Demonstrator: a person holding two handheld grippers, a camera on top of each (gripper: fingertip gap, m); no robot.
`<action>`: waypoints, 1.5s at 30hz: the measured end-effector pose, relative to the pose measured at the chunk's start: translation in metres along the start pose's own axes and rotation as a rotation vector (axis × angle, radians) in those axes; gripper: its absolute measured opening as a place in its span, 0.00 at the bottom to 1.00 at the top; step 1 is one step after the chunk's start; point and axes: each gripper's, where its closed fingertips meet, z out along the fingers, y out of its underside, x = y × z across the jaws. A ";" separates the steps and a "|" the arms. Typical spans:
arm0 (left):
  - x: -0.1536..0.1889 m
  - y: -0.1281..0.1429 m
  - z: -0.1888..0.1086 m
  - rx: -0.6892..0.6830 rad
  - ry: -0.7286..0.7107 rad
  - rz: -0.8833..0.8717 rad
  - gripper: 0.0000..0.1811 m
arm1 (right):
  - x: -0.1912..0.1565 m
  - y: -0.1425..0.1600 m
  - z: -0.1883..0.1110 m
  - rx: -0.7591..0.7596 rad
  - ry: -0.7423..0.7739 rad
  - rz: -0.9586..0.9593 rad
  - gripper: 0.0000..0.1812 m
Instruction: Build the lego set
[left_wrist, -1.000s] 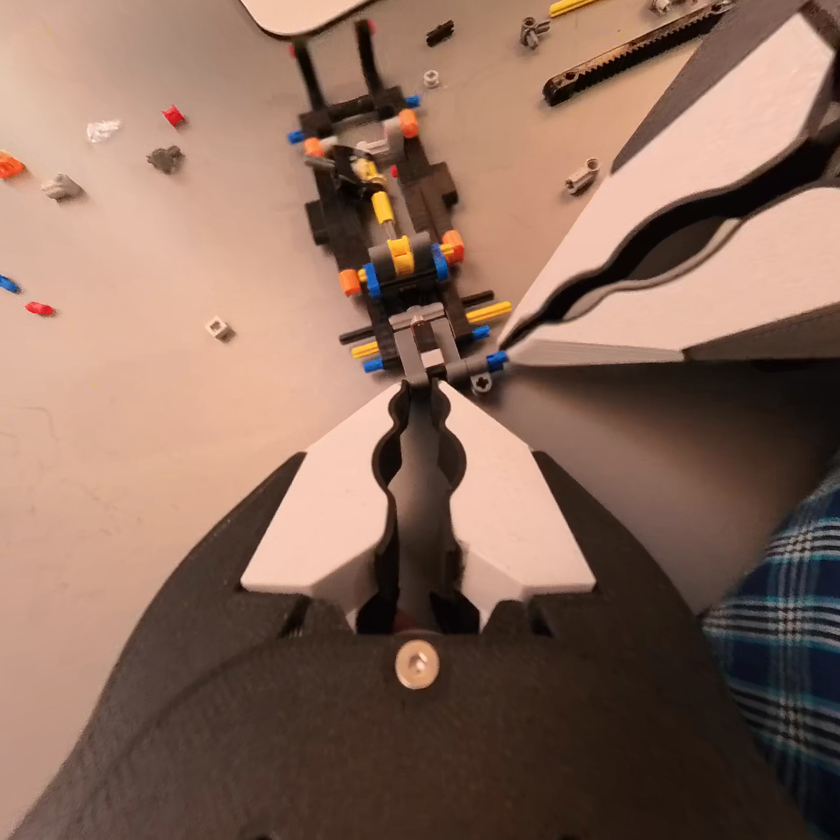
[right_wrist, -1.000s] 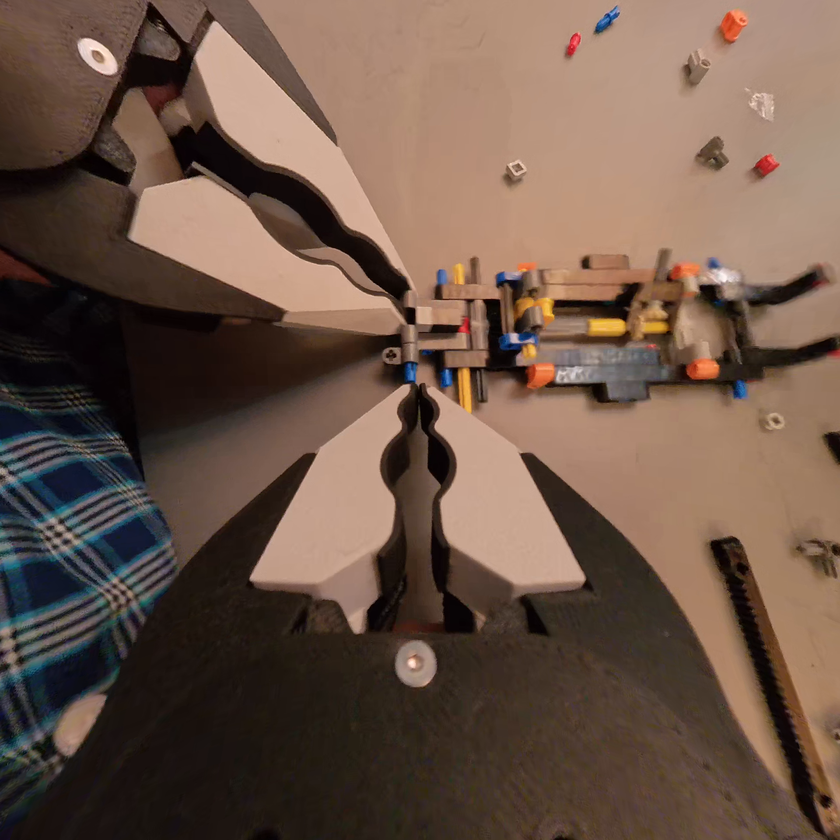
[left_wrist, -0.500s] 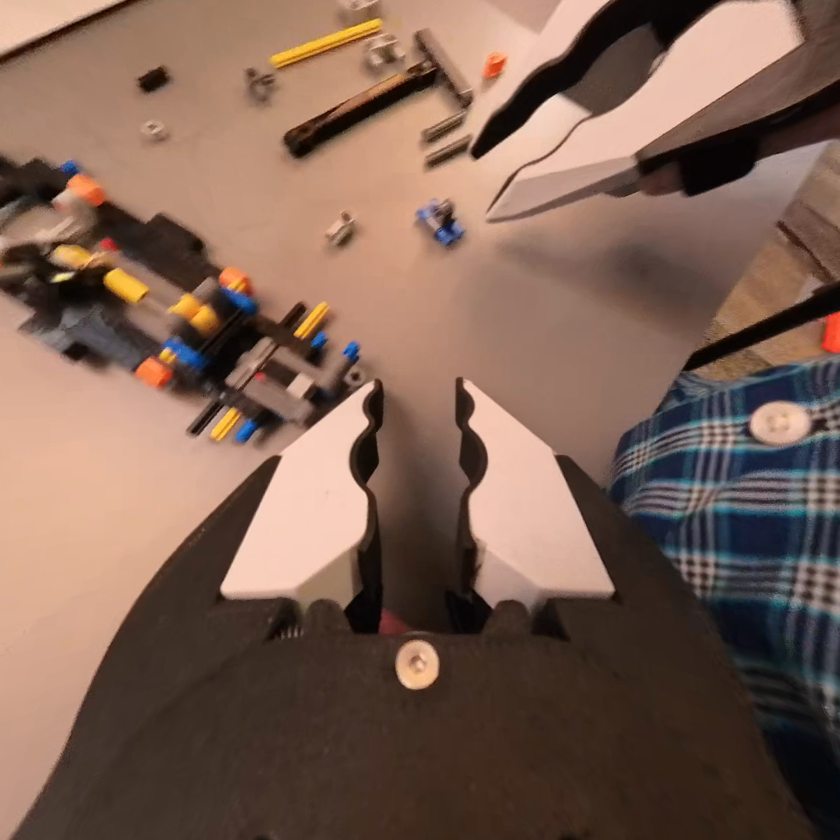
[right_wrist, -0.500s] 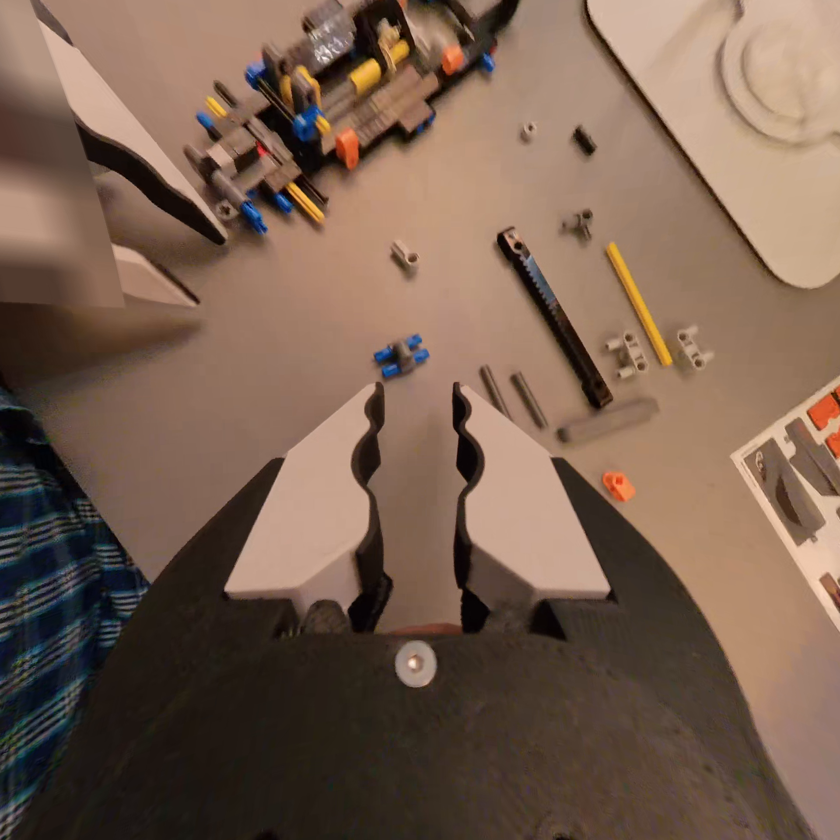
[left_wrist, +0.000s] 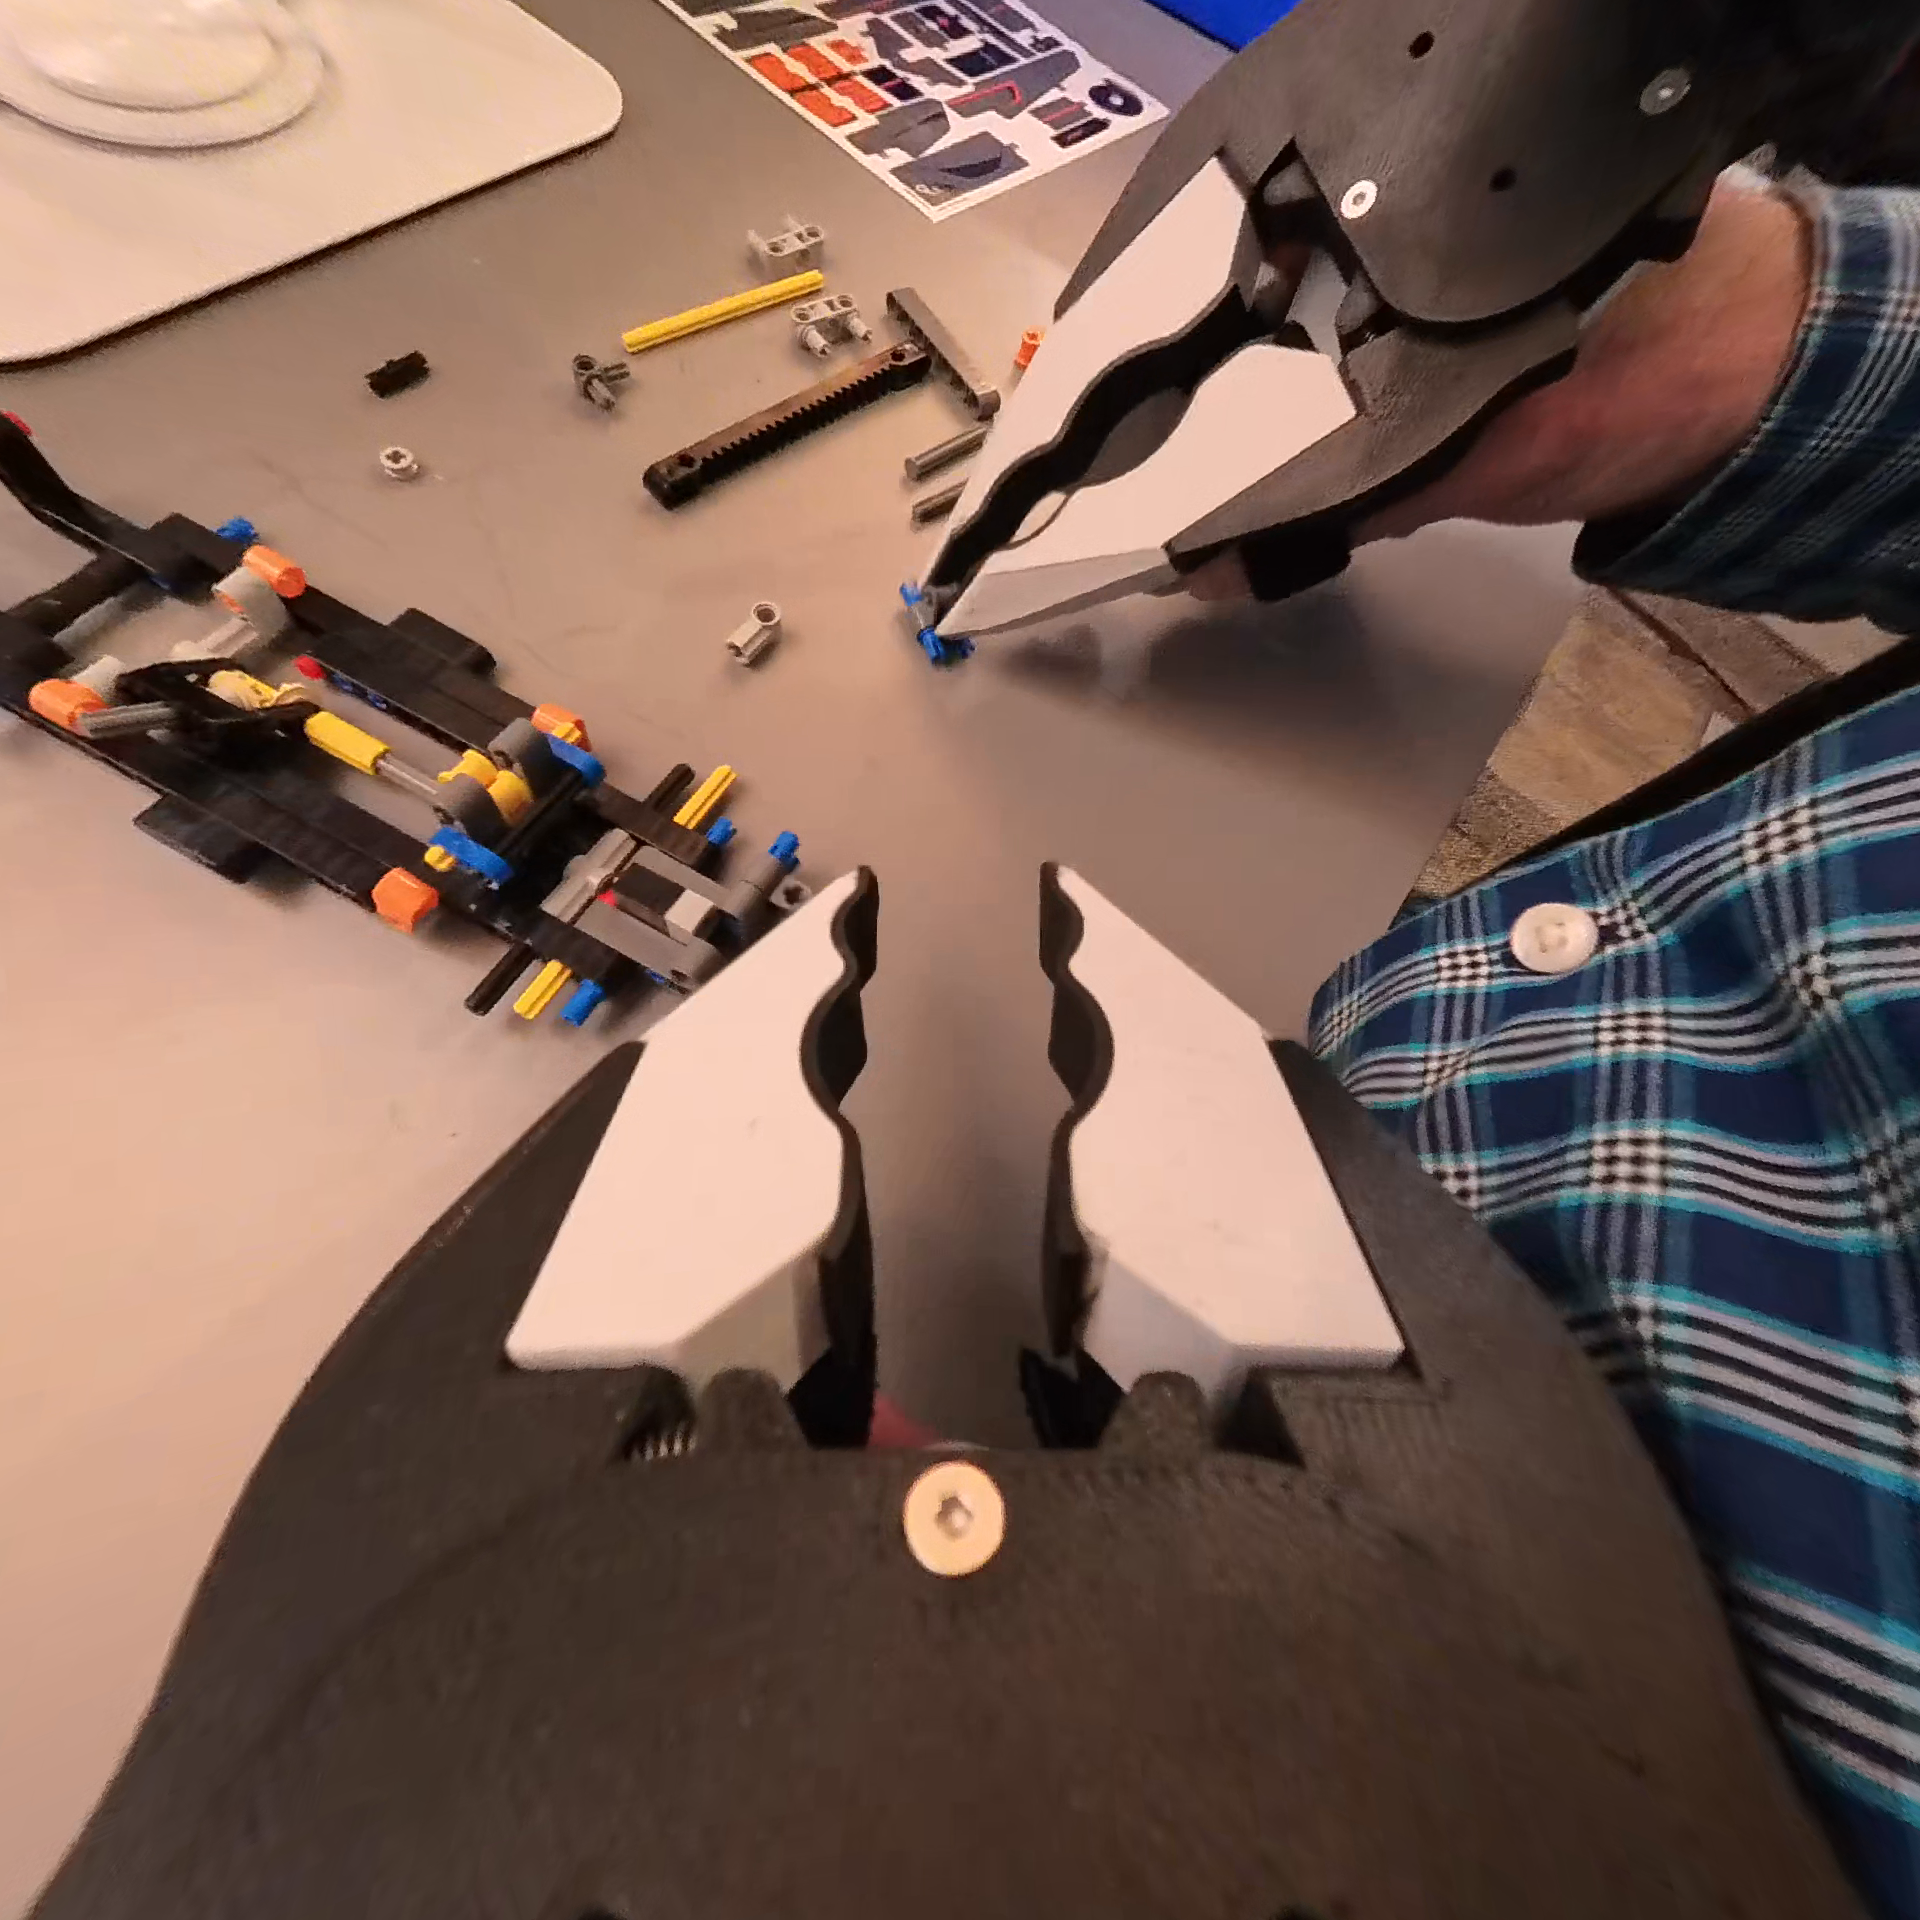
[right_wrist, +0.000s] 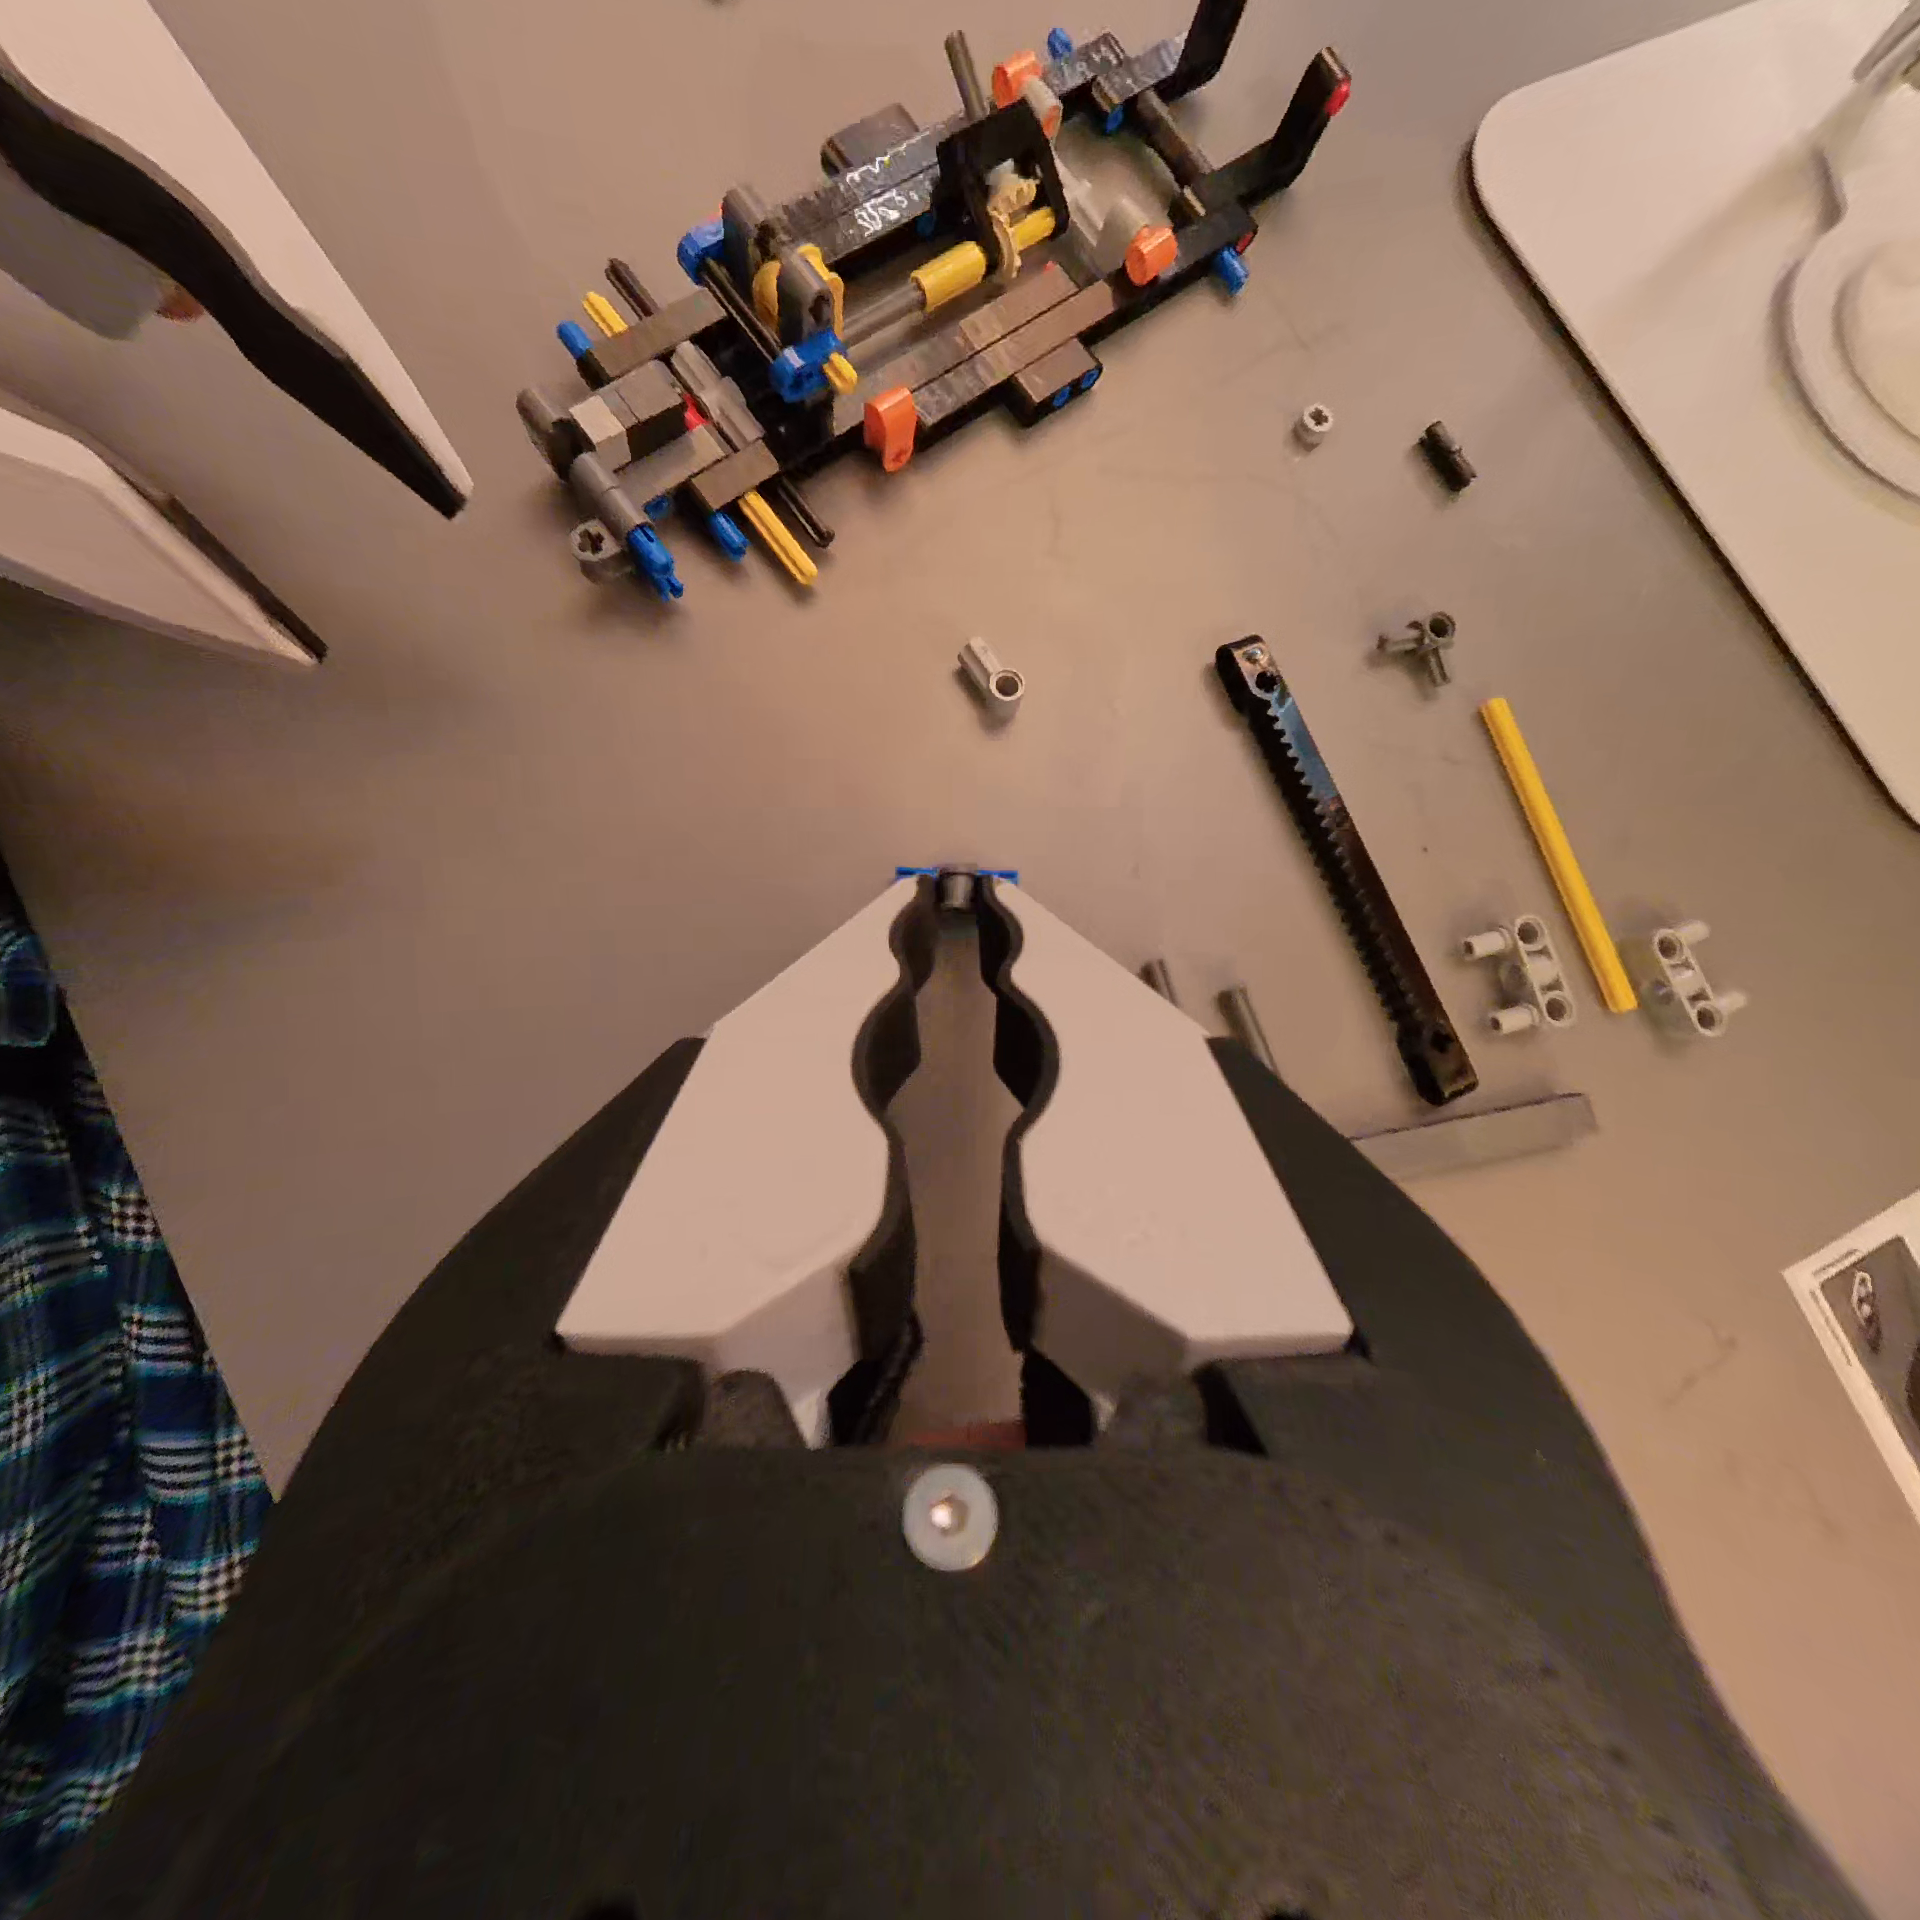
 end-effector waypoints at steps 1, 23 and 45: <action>0.000 0.002 0.000 -0.005 -0.004 0.006 0.16 | -0.001 0.000 0.000 0.007 -0.002 0.000 0.03; -0.015 -0.043 -0.049 0.321 0.102 -0.341 0.09 | -0.064 -0.125 -0.042 0.598 -0.248 0.103 0.03; -0.019 -0.061 -0.066 0.494 0.253 -0.533 0.02 | -0.071 -0.141 -0.041 0.644 -0.068 -0.079 0.03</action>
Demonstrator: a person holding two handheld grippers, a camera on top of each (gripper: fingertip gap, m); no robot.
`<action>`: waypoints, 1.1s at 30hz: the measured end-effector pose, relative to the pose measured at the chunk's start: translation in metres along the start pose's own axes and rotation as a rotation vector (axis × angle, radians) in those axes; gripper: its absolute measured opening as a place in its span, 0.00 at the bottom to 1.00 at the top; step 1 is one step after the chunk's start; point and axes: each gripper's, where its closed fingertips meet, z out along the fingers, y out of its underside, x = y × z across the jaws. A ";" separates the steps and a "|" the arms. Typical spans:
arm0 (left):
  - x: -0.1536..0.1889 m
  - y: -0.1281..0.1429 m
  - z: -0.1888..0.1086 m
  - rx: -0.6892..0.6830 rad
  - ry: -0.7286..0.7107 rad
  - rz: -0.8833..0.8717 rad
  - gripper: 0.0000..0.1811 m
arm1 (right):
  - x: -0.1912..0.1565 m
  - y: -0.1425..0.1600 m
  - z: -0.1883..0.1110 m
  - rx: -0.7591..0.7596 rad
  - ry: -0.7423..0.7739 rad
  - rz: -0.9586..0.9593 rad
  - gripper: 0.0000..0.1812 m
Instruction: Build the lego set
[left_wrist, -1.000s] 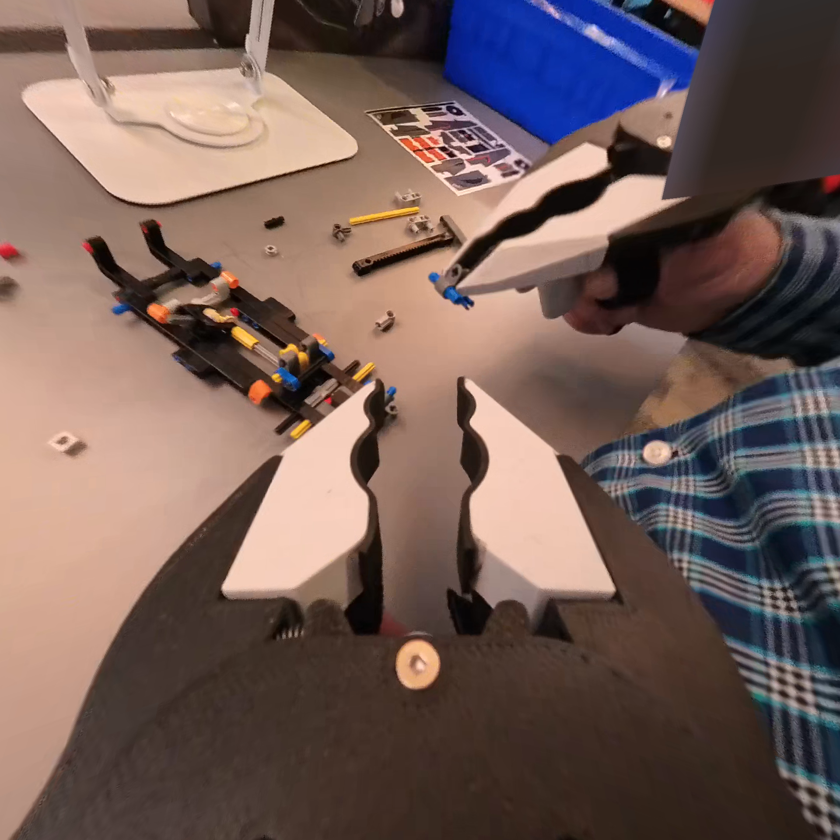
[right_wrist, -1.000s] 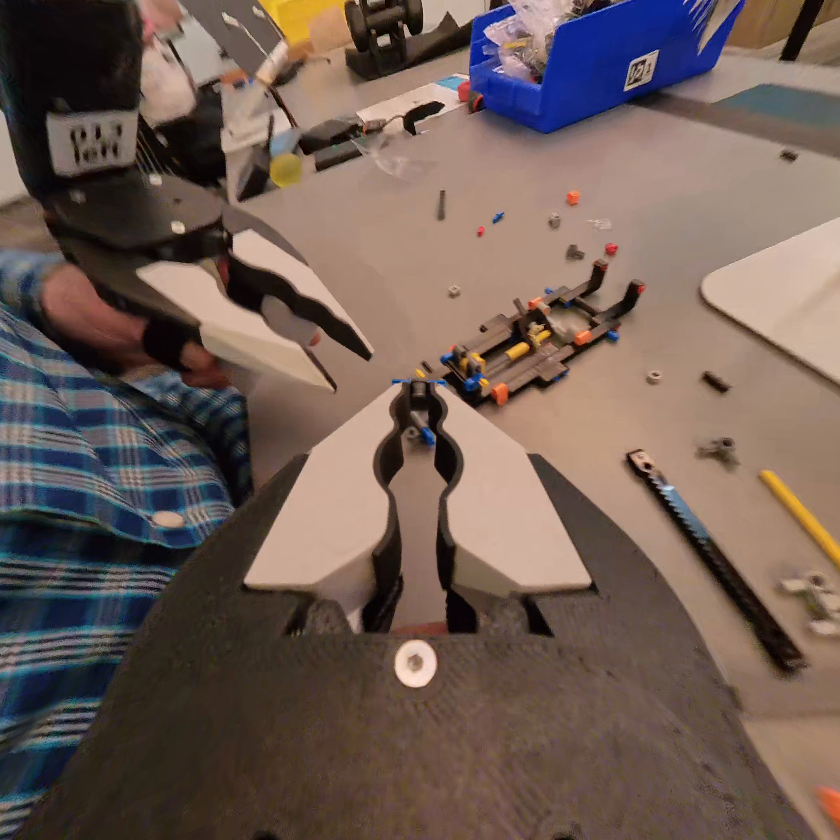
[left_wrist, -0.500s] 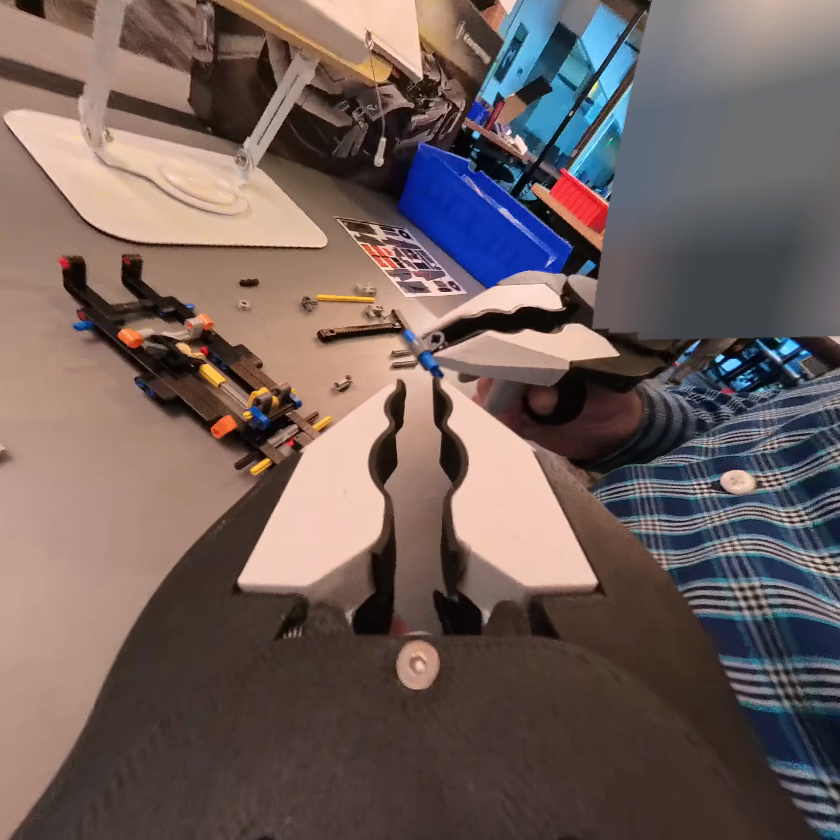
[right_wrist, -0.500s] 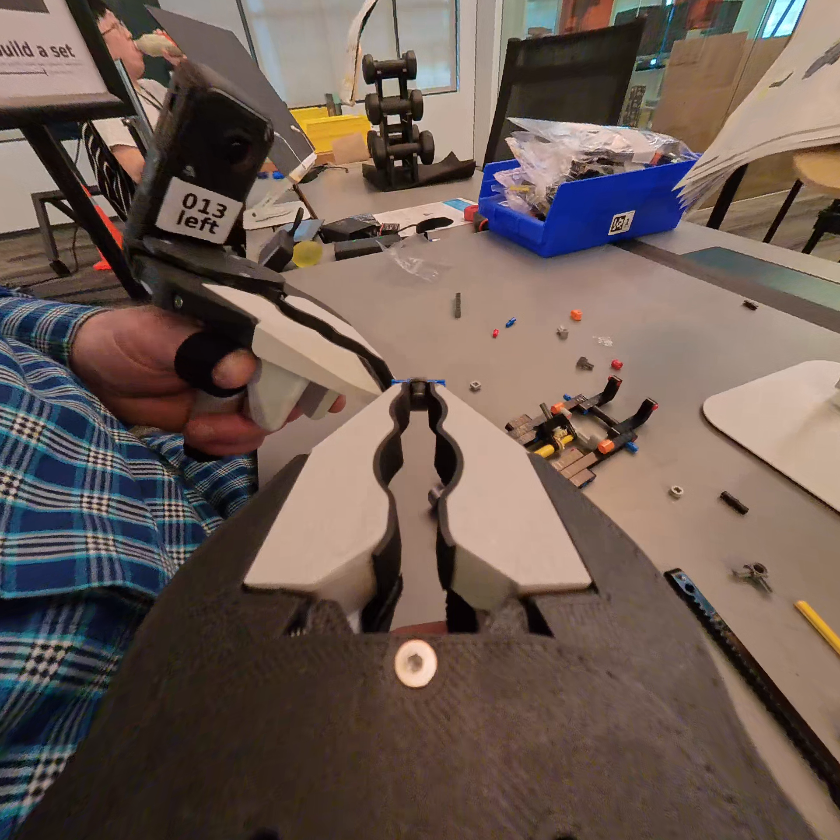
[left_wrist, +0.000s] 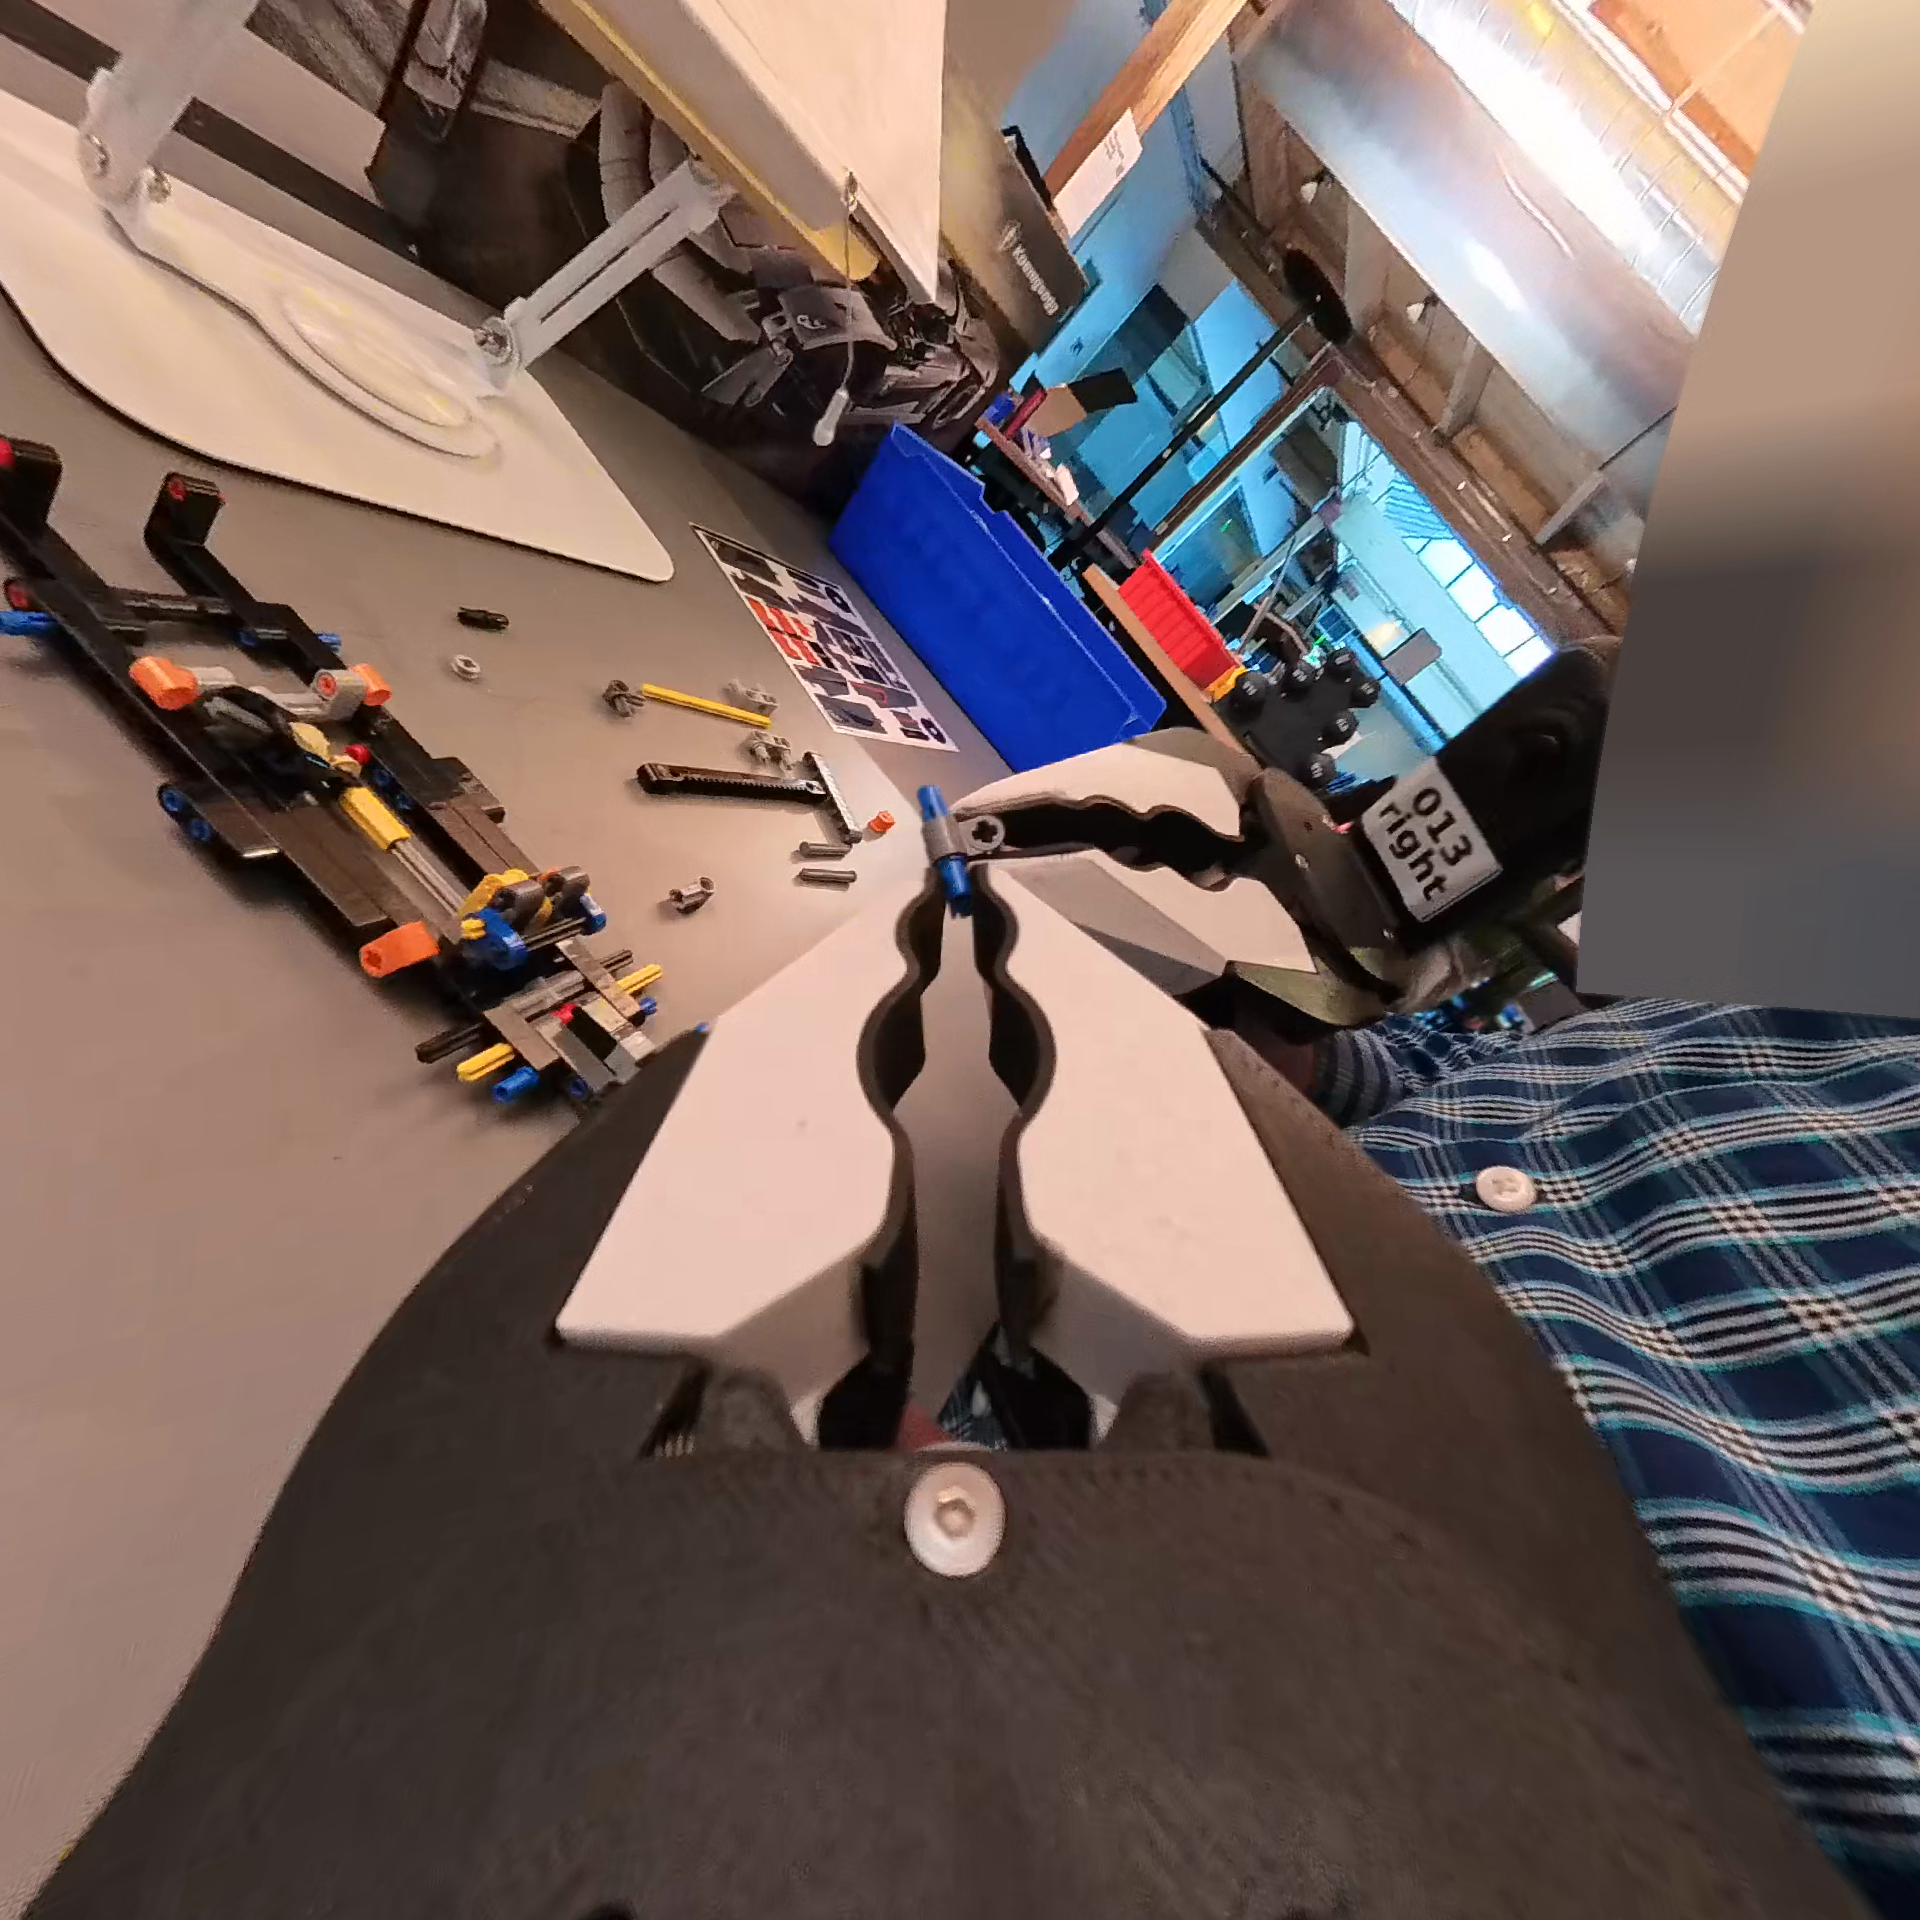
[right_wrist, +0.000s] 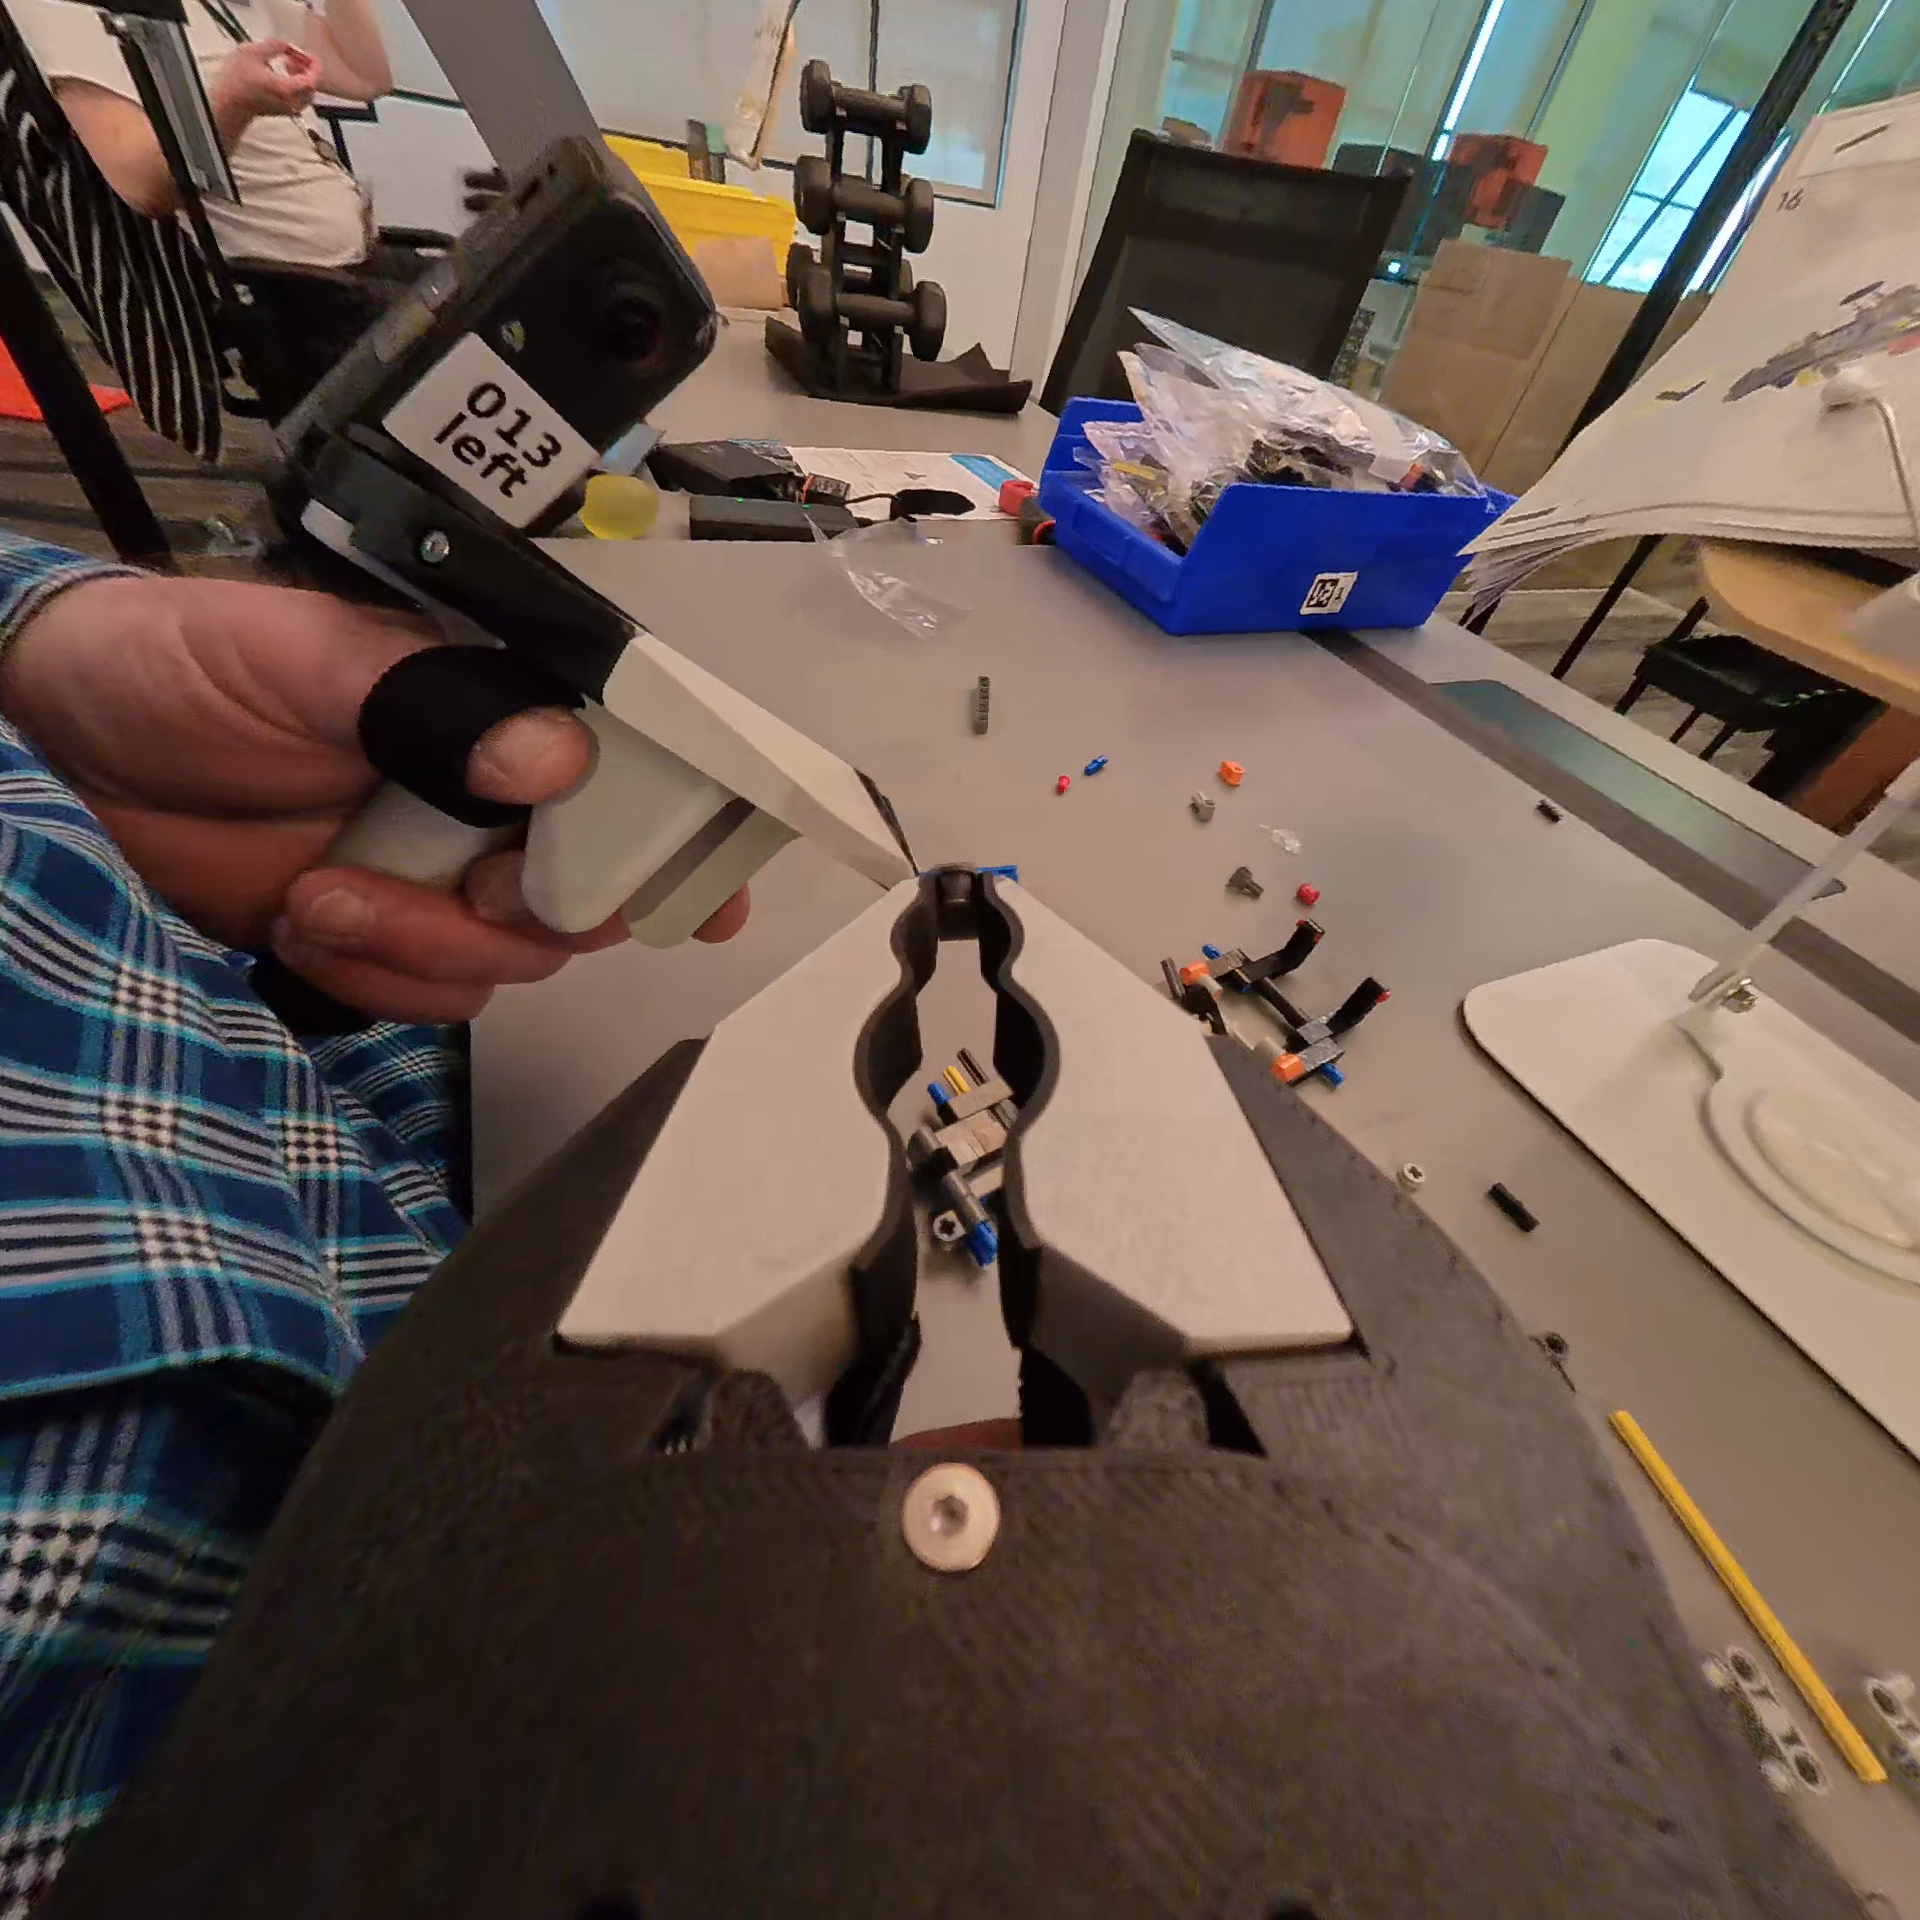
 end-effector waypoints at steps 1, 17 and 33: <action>0.000 0.001 0.000 0.001 0.007 -0.013 0.02 | 0.000 0.000 0.000 0.001 -0.007 0.010 0.03; -0.052 0.038 -0.021 -0.456 -0.234 0.671 0.01 | 0.006 0.059 -0.008 -0.270 -0.174 0.128 0.12; -0.083 0.067 -0.020 -0.728 -0.007 0.975 0.01 | 0.004 0.117 0.006 -0.503 -0.214 0.097 0.15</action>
